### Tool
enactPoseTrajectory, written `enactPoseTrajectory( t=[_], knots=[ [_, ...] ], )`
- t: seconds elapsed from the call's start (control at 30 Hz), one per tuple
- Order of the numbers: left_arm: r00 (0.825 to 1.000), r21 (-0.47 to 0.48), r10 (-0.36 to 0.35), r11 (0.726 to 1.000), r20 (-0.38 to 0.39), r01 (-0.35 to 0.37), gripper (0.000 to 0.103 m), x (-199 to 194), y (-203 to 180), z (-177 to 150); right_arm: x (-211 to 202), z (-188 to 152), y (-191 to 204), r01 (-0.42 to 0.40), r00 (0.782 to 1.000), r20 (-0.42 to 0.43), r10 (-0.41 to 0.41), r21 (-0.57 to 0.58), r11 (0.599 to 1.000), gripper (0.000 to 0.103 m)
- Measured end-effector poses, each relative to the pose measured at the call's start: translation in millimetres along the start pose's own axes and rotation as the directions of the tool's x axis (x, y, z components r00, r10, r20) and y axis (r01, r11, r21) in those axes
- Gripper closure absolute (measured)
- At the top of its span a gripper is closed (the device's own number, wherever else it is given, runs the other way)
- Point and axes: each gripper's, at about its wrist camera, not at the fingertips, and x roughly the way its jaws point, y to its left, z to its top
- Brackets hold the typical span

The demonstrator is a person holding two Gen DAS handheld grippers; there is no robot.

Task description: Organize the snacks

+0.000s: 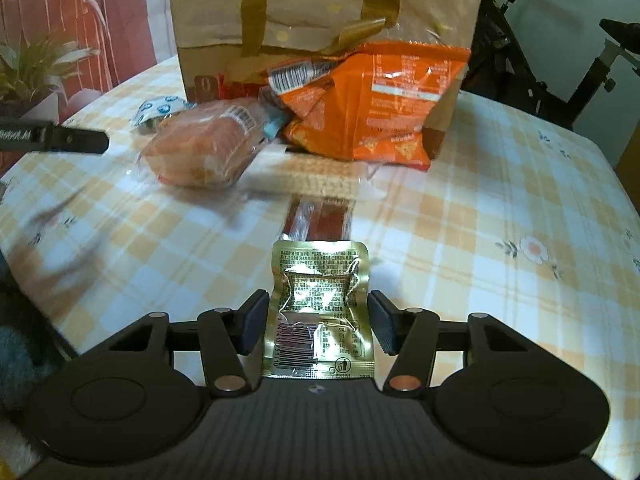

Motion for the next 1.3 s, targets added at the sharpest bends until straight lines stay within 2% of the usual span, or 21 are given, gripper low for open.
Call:
enactPoseTrajectory(
  t=[0.23, 0.4, 0.5, 0.67, 0.8, 0.87, 0.93, 1.17, 1.3],
  knots=[
    [0.999, -0.039, 0.044, 0.998, 0.025, -0.043, 0.020, 22.2, 15.4, 25.3, 10.6, 6.8, 1.2, -0.004, 0.999, 0.035, 0.004, -0.006, 1.000, 0.047],
    [0.999, 0.006, 0.025, 1.000, 0.041, -0.026, 0.026, 61.5, 31.2, 52.9, 10.7, 6.0, 0.6, -0.011, 0.999, 0.045, 0.011, 0.002, 1.000, 0.046],
    [0.999, 0.009, 0.042, 0.999, 0.016, -0.042, 0.027, 85.8, 40.7, 63.2, 10.9, 5.4, 0.9, -0.010, 0.999, 0.049, 0.010, 0.002, 1.000, 0.046],
    [0.999, -0.007, -0.035, 0.999, -0.034, 0.035, 0.025, 104.6, 49.7, 61.6, 10.8, 5.1, 0.7, -0.011, 0.999, 0.053, 0.011, 0.006, 1.000, 0.046],
    [0.998, -0.015, -0.048, 0.999, -0.047, 0.047, 0.025, 107.2, 52.1, 52.6, 11.3, 4.8, 1.0, -0.012, 0.998, 0.060, 0.012, 0.010, 1.000, 0.045],
    [0.997, -0.010, -0.052, 0.999, -0.050, 0.051, 0.030, 105.2, 51.2, 49.2, 11.6, 4.1, 0.9, -0.013, 0.998, 0.065, 0.012, 0.010, 1.000, 0.045],
    [0.998, 0.007, -0.048, 0.999, -0.050, 0.049, 0.038, 101.6, 48.6, 46.9, 12.0, 4.1, 0.8, -0.013, 0.998, 0.068, 0.013, 0.009, 1.000, 0.045],
    [0.997, 0.018, -0.048, 0.999, -0.062, 0.049, 0.043, 81.5, 42.6, 33.8, 11.9, 3.0, 0.7, -0.015, 0.997, 0.078, 0.014, 0.013, 1.000, 0.045],
    [0.997, 0.012, -0.047, 0.999, -0.065, 0.048, 0.050, 67.6, 36.7, 25.2, 11.7, 2.2, 1.0, -0.014, 0.997, 0.082, 0.013, 0.016, 1.000, 0.045]
  ],
)
